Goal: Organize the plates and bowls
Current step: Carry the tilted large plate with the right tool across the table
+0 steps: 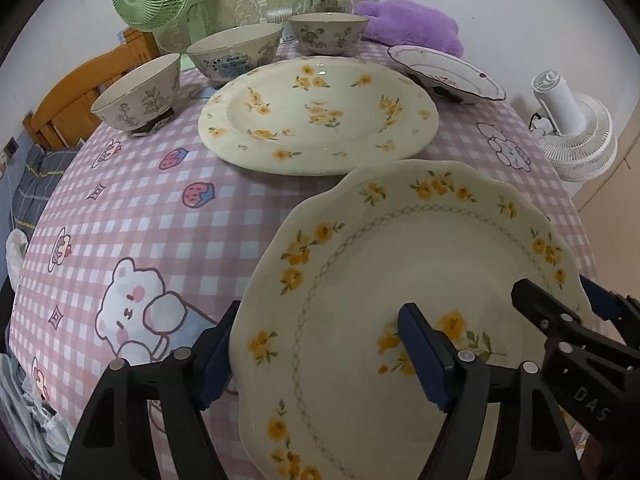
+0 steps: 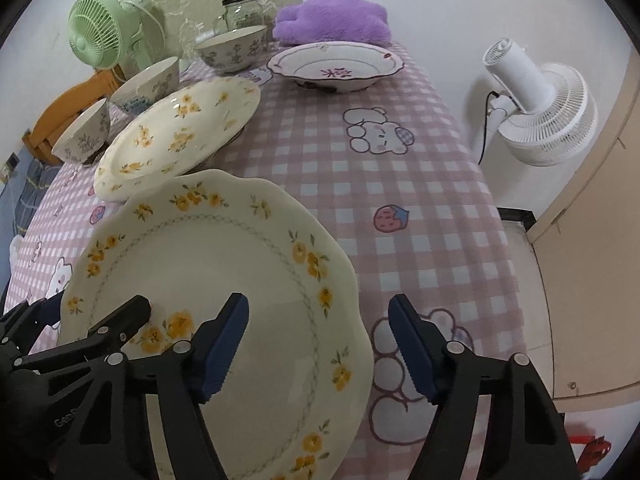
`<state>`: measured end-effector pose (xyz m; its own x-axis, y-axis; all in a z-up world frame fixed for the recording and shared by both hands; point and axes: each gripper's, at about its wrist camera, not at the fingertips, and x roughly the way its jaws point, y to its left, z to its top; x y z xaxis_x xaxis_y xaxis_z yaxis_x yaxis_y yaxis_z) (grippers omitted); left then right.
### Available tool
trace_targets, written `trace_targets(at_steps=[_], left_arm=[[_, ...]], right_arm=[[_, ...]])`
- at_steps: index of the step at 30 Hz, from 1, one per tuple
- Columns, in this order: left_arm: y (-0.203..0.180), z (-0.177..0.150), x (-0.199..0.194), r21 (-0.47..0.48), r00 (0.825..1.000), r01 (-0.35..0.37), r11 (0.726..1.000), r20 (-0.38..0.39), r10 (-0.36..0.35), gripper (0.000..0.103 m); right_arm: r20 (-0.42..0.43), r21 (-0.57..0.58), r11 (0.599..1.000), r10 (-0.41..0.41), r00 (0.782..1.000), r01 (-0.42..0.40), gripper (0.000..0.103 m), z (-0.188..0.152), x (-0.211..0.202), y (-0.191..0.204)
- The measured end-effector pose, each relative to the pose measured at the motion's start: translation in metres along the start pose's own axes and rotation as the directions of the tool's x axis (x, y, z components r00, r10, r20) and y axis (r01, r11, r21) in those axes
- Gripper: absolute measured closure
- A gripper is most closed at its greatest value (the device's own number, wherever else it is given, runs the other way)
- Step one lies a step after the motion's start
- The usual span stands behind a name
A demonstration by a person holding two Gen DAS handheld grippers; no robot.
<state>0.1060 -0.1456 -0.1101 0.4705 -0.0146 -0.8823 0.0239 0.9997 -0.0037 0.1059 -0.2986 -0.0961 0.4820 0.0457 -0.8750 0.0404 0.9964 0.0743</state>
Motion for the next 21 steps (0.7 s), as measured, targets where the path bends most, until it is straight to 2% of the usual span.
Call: trace_targets(at_steps=[2,7,21], left_arm=[[0.0,0.0,0.0,-0.003,1.0,0.002,1.0,0.002,-0.002,0.025],[-0.001,0.0,0.0,-0.001,1.0,-0.007,1.0,0.003,0.007,0.024],[0.003,-0.001,-0.008,0.003,1.0,0.014,1.0,-0.009,-0.014,0.027]], right_arm=[[-0.017,-0.005,1.0,0.004,1.0,-0.004,0.036,0.002,0.005,0.001],[-0.026,-0.029,0.999,0.03,0.999,-0.031,0.039,0.005,0.009,0.007],[-0.055,-0.032,0.999,-0.001,0.998,-0.001,0.039,0.005,0.004,0.013]])
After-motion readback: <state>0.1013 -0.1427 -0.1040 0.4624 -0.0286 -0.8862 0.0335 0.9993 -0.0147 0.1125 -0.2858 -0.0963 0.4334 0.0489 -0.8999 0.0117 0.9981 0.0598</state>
